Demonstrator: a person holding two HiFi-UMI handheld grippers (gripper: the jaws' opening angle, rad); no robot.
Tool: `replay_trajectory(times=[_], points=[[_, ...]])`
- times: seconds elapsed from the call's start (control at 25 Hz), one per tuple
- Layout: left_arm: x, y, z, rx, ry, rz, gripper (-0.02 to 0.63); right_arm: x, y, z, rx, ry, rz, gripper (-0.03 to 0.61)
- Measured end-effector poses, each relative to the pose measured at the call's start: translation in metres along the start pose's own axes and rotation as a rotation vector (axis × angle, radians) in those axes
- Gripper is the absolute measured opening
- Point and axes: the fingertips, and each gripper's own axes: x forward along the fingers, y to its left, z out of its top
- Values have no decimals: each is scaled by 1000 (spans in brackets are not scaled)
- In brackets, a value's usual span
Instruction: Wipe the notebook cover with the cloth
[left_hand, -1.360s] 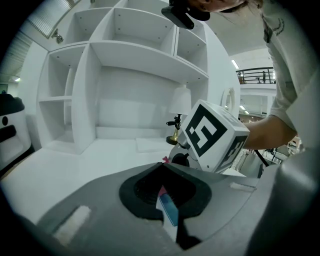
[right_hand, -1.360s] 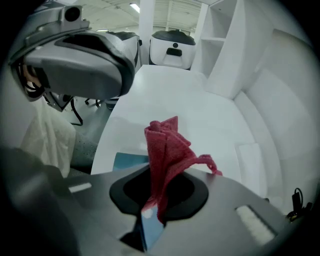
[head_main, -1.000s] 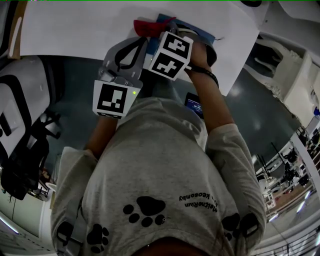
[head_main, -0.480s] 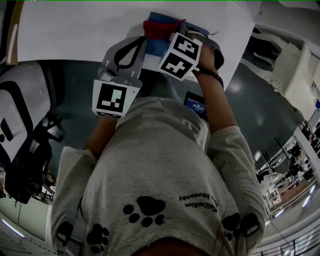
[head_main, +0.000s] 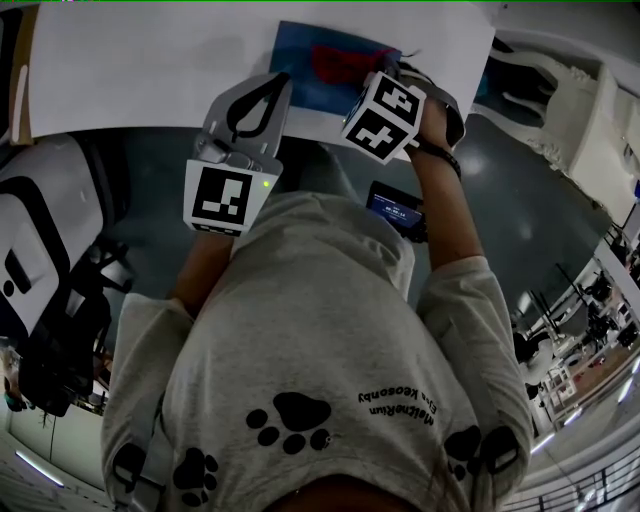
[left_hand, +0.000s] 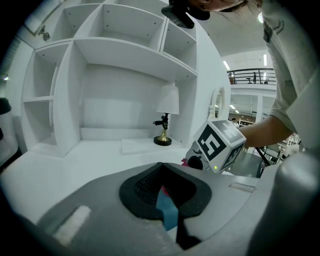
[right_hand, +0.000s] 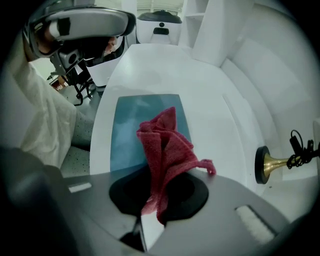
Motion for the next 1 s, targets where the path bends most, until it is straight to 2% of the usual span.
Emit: replay_trajectory(times=[1.0], points=[[15,-41,13,39,-7,-88,-3,-21,4,-134,225,138,-39,49]])
